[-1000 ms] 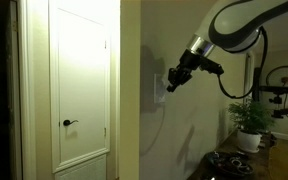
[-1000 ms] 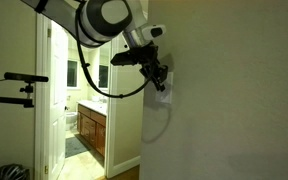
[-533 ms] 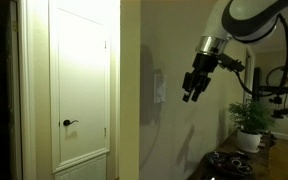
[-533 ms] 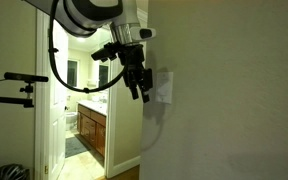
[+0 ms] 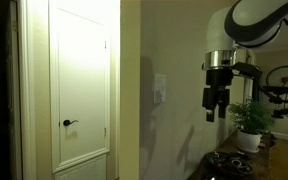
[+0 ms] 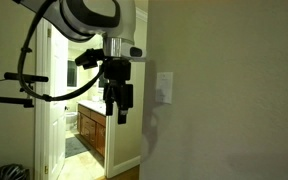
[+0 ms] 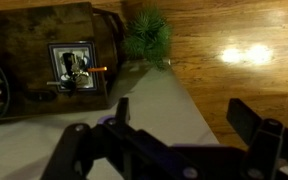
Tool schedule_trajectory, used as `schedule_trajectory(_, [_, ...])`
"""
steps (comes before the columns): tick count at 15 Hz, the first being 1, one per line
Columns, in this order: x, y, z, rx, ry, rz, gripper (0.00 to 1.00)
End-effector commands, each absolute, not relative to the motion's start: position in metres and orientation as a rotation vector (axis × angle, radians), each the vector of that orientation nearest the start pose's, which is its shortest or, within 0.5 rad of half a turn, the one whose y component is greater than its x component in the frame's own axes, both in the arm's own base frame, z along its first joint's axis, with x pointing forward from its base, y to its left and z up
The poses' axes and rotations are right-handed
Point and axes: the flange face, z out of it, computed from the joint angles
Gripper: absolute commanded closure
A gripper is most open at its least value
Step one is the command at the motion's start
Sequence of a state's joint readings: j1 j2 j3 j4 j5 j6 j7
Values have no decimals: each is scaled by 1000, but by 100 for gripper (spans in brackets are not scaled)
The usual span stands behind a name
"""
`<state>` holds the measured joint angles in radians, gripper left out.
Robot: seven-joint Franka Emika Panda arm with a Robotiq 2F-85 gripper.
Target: Turn on the light switch
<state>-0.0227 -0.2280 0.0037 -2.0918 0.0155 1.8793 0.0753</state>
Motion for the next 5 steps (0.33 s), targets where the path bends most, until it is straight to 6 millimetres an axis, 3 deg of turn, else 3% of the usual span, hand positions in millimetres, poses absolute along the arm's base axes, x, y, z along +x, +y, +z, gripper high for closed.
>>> schedule_trajectory(1, [487, -8, 517, -3124, 153, 6, 0])
schedule_trajectory(5, [483, -7, 511, -3125, 150, 32, 0])
